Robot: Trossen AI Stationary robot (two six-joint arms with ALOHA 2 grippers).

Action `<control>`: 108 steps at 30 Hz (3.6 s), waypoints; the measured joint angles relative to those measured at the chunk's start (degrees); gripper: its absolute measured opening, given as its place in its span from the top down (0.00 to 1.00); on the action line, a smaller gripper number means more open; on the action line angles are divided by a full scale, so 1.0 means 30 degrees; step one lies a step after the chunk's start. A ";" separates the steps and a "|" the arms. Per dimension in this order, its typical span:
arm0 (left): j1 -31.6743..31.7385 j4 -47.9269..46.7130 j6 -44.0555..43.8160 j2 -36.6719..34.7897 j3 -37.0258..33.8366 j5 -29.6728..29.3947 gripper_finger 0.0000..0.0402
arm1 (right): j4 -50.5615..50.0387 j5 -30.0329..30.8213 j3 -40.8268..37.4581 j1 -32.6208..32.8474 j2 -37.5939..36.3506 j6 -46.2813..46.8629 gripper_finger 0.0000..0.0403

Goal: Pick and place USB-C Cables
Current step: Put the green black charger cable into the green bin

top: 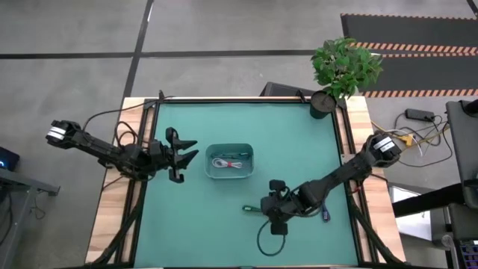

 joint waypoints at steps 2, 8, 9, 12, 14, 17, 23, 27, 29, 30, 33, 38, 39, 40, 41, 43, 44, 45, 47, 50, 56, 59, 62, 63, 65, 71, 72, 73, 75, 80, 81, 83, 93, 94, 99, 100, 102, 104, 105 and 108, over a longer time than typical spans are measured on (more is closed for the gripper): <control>0.0000 -0.0003 -0.0001 0.0082 0.0000 0.0000 0.66 | 0.1397 0.0236 -0.0823 0.0239 -0.0007 0.0062 0.59; 0.0000 -0.0001 0.0007 0.0267 -0.0005 0.0005 0.66 | 0.6078 0.0684 -0.3496 0.0264 0.0001 0.0064 0.61; 0.0000 0.0005 0.0000 0.0262 -0.0001 0.0001 0.66 | 0.6661 0.0968 -0.3914 0.0264 0.0001 0.0064 0.61; 0.0000 -0.0003 -0.0001 0.0241 -0.0007 0.0007 0.66 | 0.7908 0.1597 -0.4859 0.0264 0.0001 0.0050 0.62; 0.0000 0.0026 -0.0001 0.0229 -0.0015 0.0007 0.66 | 0.8547 0.1654 -0.5325 0.0264 0.0001 0.0047 0.62; 0.0000 0.0006 0.0005 0.0240 -0.0022 0.0007 0.66 | 0.9547 0.1774 -0.5875 0.0264 0.0007 0.0042 0.62; 0.0000 0.0019 -0.0001 0.0237 -0.0022 0.0007 0.66 | 1.0879 0.1799 -0.6680 0.0235 0.0261 0.0046 0.62; 0.0000 0.0006 -0.0001 0.0356 -0.0022 0.0007 0.66 | 1.1152 0.1818 -0.6672 0.0220 0.1368 -0.0190 0.62; 0.0000 0.0018 -0.0008 0.0365 -0.0022 0.0007 0.66 | 1.1280 0.2037 -0.6595 0.0233 0.1864 -0.0260 0.63; 0.0000 0.0069 -0.0015 0.0392 -0.0022 0.0007 0.66 | 1.1376 0.2172 -0.6518 0.0242 0.2036 -0.0085 0.63; 0.0000 -0.0002 -0.0012 0.0457 -0.0029 0.0007 0.66 | 1.1409 0.2284 -0.6377 0.0264 0.2306 0.0165 0.65; 0.0000 -0.0199 -0.0001 0.0480 -0.0022 0.0007 0.66 | 1.1422 0.2255 -0.6352 0.0236 0.2319 0.0225 0.75; 0.0000 -0.0199 -0.0001 0.0480 -0.0022 0.0007 0.66 | 1.1403 0.2255 -0.6352 0.0229 0.2290 0.0217 0.78; 0.0000 -0.0224 -0.0001 0.0474 -0.0022 0.0007 0.66 | 1.1388 0.2248 -0.6352 0.0227 0.2281 0.0213 0.81; 0.0000 -0.0232 -0.0001 0.0473 -0.0022 0.0007 0.66 | 1.1374 0.2259 -0.6352 0.0227 0.2281 0.0211 0.84; 0.0000 -0.0236 -0.0001 0.0473 -0.0022 0.0007 0.66 | 1.1331 0.2255 -0.6352 0.0220 0.2263 0.0210 0.90; 0.0000 -0.0245 -0.0001 0.0473 -0.0022 0.0007 0.66 | 1.1324 0.2258 -0.6352 0.0222 0.2256 0.0208 0.92; 0.0000 -0.0250 -0.0001 0.0480 -0.0022 0.0007 0.66 | 1.1313 0.2262 -0.6352 0.0227 0.2249 0.0203 0.94; 0.0000 -0.0277 0.0007 0.0480 -0.0022 0.0007 0.66 | 1.1297 0.2261 -0.6359 0.0227 0.2224 0.0203 0.95; 0.0000 -0.0284 0.0007 0.0480 -0.0022 0.0007 0.66 | 1.1233 0.2211 -0.6373 0.0220 0.2042 0.0108 0.94; 0.0000 -0.0280 0.0007 0.0480 -0.0015 0.0007 0.66 | 1.1051 0.2139 -0.6439 0.0300 0.1227 -0.0094 0.94; 0.0000 -0.0280 0.0007 0.0477 -0.0015 0.0007 0.66 | 1.1123 0.2247 -0.6439 0.0553 0.0703 -0.0624 0.94; 0.0000 -0.0280 0.0007 0.0473 -0.0015 0.0007 0.66 | 1.1256 0.2536 -0.6439 0.0797 0.0166 -0.1047 0.94; 0.0000 -0.0287 0.0007 0.0473 -0.0015 0.0007 0.66 | 1.1265 0.2726 -0.6439 0.0865 -0.0016 -0.1161 0.94; 0.0000 -0.0280 0.0007 0.0473 -0.0015 -0.0022 0.66 | 1.1596 0.2787 -0.6432 0.0976 -0.0284 -0.1714 0.94; 0.0000 -0.0098 0.0007 0.0465 0.0051 -0.0080 0.66 | 1.2274 0.3749 -0.6417 0.1291 -0.0690 -0.3477 0.94; 0.0000 -0.0077 0.0007 0.0465 0.0051 -0.0080 0.66 | 1.2278 0.3760 -0.6413 0.1291 -0.0747 -0.3610 0.94; 0.0000 -0.0077 0.0007 0.0465 0.0051 -0.0080 0.66 | 1.2296 0.3770 -0.6410 0.1284 -0.0788 -0.3697 0.94; 0.0000 -0.0083 0.0007 0.0465 0.0051 -0.0085 0.66 | 1.2276 0.3779 -0.6410 0.1306 -0.0861 -0.3909 0.94; 0.0000 -0.0105 0.0007 0.0507 0.0051 -0.0097 0.66 | 1.2462 0.3778 -0.6406 0.1355 -0.0954 -0.4164 0.94; 0.0000 -0.0105 0.0013 0.0502 0.0051 -0.0102 0.66 | 1.2555 0.3775 -0.6403 0.1357 -0.0954 -0.4262 0.94; 0.0000 -0.0105 0.0014 0.0502 0.0051 -0.0102 0.66 | 1.2791 0.3777 -0.6403 0.1357 -0.0954 -0.4377 0.94; 0.0000 -0.0134 0.0007 0.0524 0.0039 -0.0117 0.66 | 1.4920 0.3785 -0.6403 0.1357 -0.0983 -0.6466 0.94; 0.0000 -0.0134 0.0010 0.0524 0.0036 -0.0124 0.66 | 1.5138 0.3778 -0.6403 0.1357 -0.0983 -0.6693 0.94; 0.0000 -0.0127 0.0007 0.0524 0.0036 -0.0124 0.66 | 1.6220 0.3807 -0.6465 0.1357 -0.0983 -0.8109 0.94; 0.0000 -0.0125 0.0007 0.0524 0.0036 -0.0124 0.66 | 1.6532 0.3807 -0.6485 0.1357 -0.0983 -0.8463 0.94; 0.0001 -0.0122 0.0001 0.0557 0.0036 -0.0130 0.66 | 1.7295 0.3821 -0.6588 0.1357 -0.0990 -0.9091 0.94; 0.0000 -0.0112 0.0003 0.0641 0.0036 -0.0131 0.66 | 1.8131 0.3818 -0.6781 0.1357 -0.0990 -0.9788 0.94; 0.0000 -0.0134 0.0007 0.0648 0.0036 -0.0131 0.66 | 1.8694 0.3812 -0.6922 0.1357 -0.0990 -1.0104 0.94; 0.0007 -0.0083 -0.0001 0.0677 0.0036 -0.0131 0.66 | 2.0426 0.3819 -0.7474 0.1326 -0.1005 -1.1048 0.94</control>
